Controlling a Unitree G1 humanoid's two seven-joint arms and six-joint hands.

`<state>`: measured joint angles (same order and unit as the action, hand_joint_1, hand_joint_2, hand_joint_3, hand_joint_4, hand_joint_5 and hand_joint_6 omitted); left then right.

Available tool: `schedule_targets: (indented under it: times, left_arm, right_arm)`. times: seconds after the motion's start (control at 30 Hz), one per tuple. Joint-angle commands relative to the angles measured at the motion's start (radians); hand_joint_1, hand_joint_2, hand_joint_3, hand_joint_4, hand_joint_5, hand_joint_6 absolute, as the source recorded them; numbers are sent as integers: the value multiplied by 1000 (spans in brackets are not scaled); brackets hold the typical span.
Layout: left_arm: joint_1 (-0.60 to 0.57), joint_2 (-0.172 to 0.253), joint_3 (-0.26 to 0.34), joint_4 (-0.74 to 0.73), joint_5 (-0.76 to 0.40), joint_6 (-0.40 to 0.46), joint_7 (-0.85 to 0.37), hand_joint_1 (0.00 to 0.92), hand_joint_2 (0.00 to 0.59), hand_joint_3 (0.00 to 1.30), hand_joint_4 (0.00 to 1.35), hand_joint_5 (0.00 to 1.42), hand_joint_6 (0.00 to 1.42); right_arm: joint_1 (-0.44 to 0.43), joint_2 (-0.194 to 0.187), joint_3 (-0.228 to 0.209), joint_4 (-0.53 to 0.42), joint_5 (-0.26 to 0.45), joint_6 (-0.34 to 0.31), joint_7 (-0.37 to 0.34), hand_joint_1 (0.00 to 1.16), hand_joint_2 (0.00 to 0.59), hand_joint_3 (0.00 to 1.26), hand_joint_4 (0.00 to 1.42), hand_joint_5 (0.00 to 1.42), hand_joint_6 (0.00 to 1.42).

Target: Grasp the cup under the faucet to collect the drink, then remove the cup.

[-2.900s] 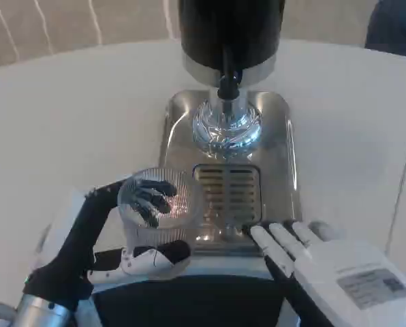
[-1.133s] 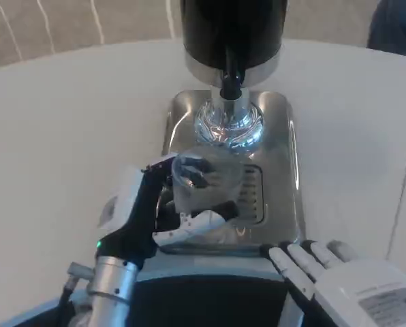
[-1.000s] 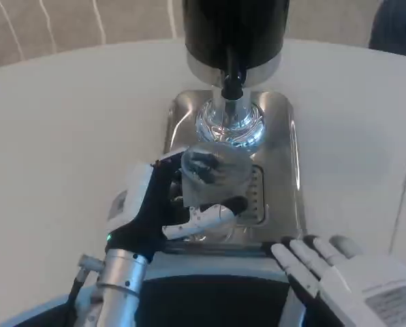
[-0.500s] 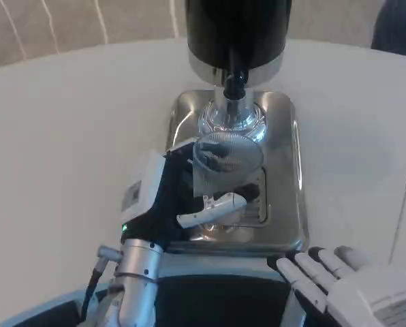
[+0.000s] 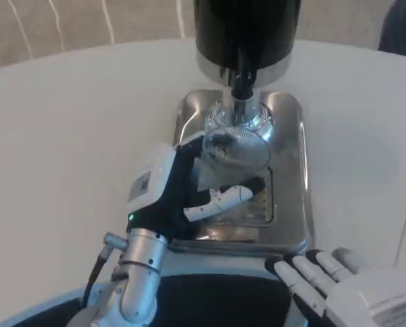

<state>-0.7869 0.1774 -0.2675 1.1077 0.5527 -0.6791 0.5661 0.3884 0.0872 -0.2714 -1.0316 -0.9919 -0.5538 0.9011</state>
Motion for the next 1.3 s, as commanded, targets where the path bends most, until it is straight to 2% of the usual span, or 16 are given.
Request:
schedule_targets:
  times: [0.03,0.5,0.6,0.8,1.13,1.3]
  left_arm:
    - [24,1,-29,21,8,21,-37,274,82,312,27,214,173]
    - [16,28,-45,15,-6,27,-99,241,71,228,0,97,89]
    - [16,35,-49,15,-14,36,-138,205,57,177,0,13,28]
    - [14,47,-52,8,-27,46,-179,150,28,5,0,0,0]
    - [19,76,-36,-1,-53,32,-194,120,18,0,0,0,0]
    - [45,112,-26,-20,-68,-18,-193,112,20,0,0,0,0]
  right_arm:
    - [-25,129,6,-16,-4,13,16,375,448,0,0,0,0]
    - [-33,135,38,-16,-32,30,9,383,439,0,0,0,0]
    - [-39,138,54,-16,-48,39,6,387,436,0,0,0,0]
    - [-40,131,79,-16,-70,57,-2,397,432,0,0,0,0]
    - [-61,107,130,-16,-111,116,-8,406,429,0,0,0,0]
    - [-78,93,147,-16,-120,152,-19,408,429,0,0,0,0]
